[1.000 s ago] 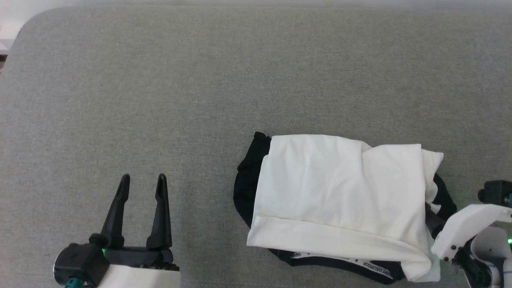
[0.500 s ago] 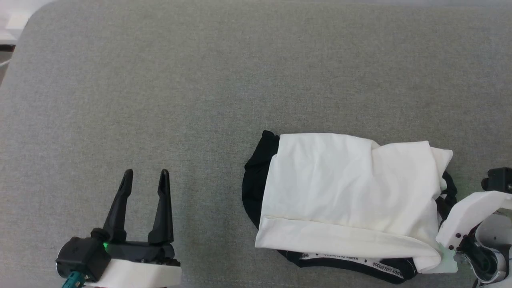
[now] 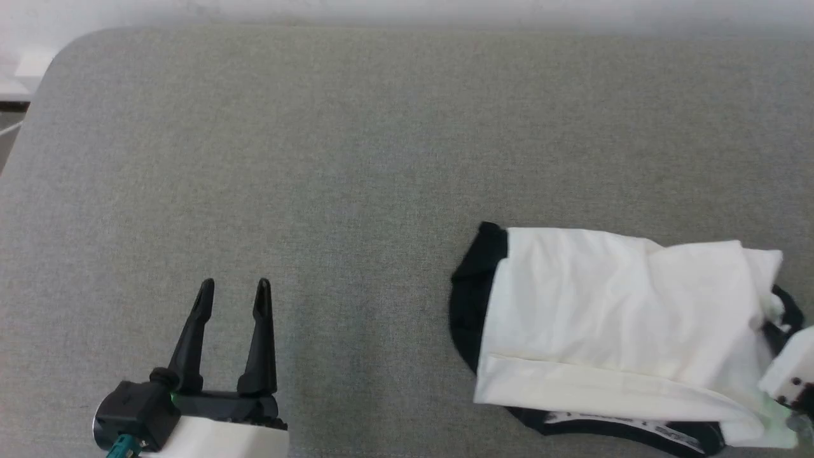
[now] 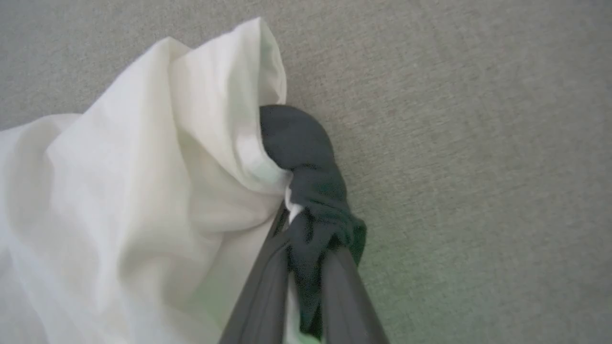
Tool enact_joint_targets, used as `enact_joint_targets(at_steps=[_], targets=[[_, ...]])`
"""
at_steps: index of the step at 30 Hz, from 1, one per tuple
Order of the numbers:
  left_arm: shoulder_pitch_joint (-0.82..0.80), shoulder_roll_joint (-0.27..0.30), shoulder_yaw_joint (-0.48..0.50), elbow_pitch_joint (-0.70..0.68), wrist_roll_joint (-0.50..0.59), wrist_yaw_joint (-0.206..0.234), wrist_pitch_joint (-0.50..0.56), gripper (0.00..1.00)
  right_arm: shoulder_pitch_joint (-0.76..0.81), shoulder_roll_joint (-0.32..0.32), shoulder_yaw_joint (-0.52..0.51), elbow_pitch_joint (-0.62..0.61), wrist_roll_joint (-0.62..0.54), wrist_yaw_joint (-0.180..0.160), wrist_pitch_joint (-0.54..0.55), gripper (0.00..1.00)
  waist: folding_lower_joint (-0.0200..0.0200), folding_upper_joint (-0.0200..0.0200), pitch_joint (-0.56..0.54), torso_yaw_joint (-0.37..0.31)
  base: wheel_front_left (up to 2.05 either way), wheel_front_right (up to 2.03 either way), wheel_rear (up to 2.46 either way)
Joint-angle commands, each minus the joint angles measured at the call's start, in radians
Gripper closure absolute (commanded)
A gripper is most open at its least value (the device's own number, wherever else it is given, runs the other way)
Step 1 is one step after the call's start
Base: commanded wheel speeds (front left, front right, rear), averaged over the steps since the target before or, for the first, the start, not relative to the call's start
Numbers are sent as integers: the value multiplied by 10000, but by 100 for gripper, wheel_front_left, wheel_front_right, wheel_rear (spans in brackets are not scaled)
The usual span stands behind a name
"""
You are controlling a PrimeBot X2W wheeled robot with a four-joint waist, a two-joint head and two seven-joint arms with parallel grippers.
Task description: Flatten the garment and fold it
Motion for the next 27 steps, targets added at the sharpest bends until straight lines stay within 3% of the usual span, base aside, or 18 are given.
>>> enact_joint_targets(at_steps=[1,9,20,27], targets=[[145,-43,81,93,155,-49,-47,0,89,-99,-331,-73,-156,-27,7,100,-2,0,-239,-110,0,0,0],[496,-62,104,426,291,-73,-47,0,299,-14,-423,-753,-25,-27,345,100,-2,0,-860,-229,0,0,0],[688,-177,-111,714,175,-127,-47,0,558,278,1792,-2629,1247,-27,1653,100,-2,0,-1430,-58,0,0,0],[786,-226,-153,712,132,-126,-47,0,415,307,3271,-2798,1554,-27,2064,100,-2,0,-1453,292,0,0,0]])
